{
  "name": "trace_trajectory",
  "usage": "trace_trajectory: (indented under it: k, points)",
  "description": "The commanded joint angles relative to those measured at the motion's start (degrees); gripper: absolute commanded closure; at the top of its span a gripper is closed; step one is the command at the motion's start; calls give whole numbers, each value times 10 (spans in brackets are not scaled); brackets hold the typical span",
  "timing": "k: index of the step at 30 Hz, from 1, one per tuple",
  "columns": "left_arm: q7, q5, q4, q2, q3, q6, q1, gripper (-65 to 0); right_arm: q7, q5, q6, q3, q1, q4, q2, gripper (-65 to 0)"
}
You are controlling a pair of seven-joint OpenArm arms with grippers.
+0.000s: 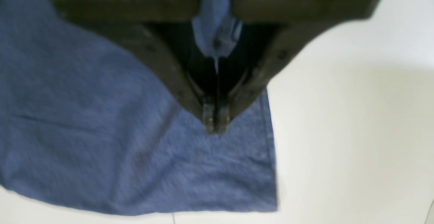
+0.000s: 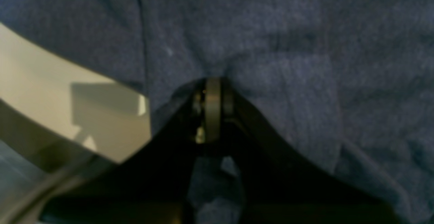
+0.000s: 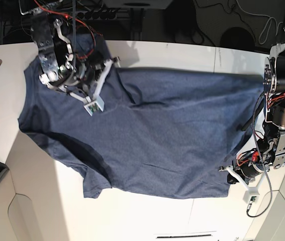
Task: Layout the t-shirt on the table in an organized manner, then fold the t-shirt properly
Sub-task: 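Drag the shirt shoulder with the right gripper away from the left gripper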
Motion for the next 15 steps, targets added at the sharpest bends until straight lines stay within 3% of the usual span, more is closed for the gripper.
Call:
trace_trajectory:
  k: [1, 7, 15]
  points:
    - [-11, -7, 8, -6, -2, -2, -20, 0, -39, -15, -1, 0, -13, 5, 12, 0]
    - [-3, -3, 8, -2, -2, -2, -5, 0, -41, -15, -1, 0, -26, 21, 37, 0]
    - [-8, -1, 8, 6, -2, -2, 40, 0, -30, -15, -3, 1, -18, 34, 38, 0]
